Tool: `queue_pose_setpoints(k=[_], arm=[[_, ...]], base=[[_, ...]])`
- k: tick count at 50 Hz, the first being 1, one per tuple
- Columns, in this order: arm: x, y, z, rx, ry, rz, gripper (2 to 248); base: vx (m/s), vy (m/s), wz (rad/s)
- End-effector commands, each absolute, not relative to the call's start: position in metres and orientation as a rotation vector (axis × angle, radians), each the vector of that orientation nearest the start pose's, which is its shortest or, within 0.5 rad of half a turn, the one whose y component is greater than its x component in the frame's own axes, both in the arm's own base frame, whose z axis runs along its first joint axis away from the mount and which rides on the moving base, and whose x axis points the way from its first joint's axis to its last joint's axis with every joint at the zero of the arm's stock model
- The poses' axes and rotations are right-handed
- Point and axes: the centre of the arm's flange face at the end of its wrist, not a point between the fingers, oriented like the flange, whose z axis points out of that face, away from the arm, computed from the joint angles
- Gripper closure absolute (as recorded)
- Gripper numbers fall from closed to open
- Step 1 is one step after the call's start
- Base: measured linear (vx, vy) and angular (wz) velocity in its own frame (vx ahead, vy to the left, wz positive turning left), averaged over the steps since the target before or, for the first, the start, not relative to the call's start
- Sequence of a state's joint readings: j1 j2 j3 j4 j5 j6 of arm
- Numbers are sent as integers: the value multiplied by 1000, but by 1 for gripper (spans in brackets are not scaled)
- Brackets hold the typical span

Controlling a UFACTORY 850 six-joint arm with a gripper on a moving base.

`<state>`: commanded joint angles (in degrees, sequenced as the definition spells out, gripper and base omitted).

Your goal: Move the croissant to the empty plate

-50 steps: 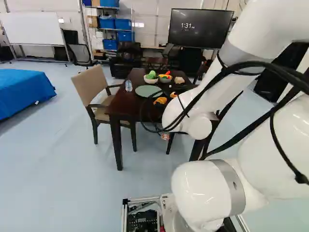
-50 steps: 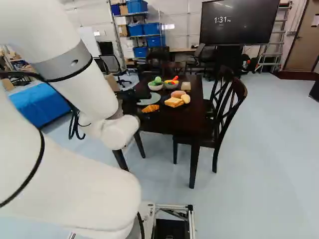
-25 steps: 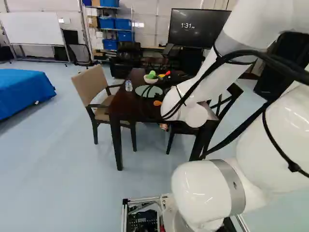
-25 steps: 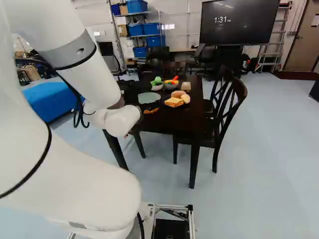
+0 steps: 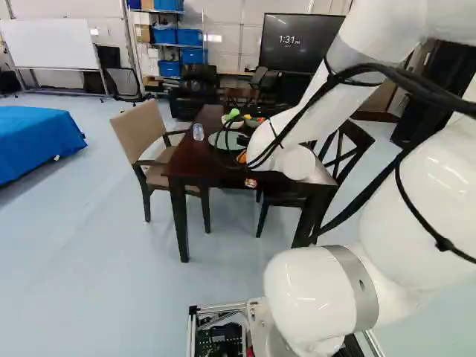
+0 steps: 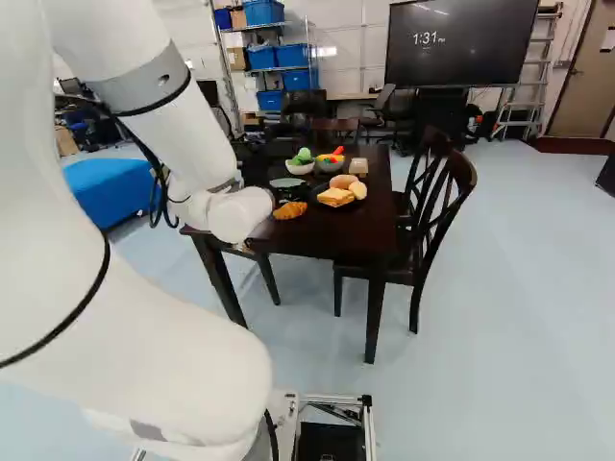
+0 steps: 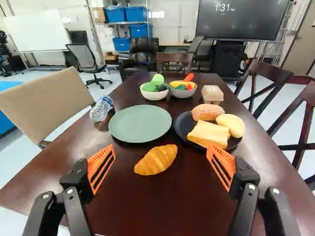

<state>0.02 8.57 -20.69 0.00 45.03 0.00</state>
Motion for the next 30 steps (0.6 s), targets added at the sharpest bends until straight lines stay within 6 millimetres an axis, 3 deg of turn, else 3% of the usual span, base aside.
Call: queue_pose_setpoints(k=[30], arm=[[418, 1, 444, -2612, 38, -1740, 3]], base=[[0, 0, 0]])
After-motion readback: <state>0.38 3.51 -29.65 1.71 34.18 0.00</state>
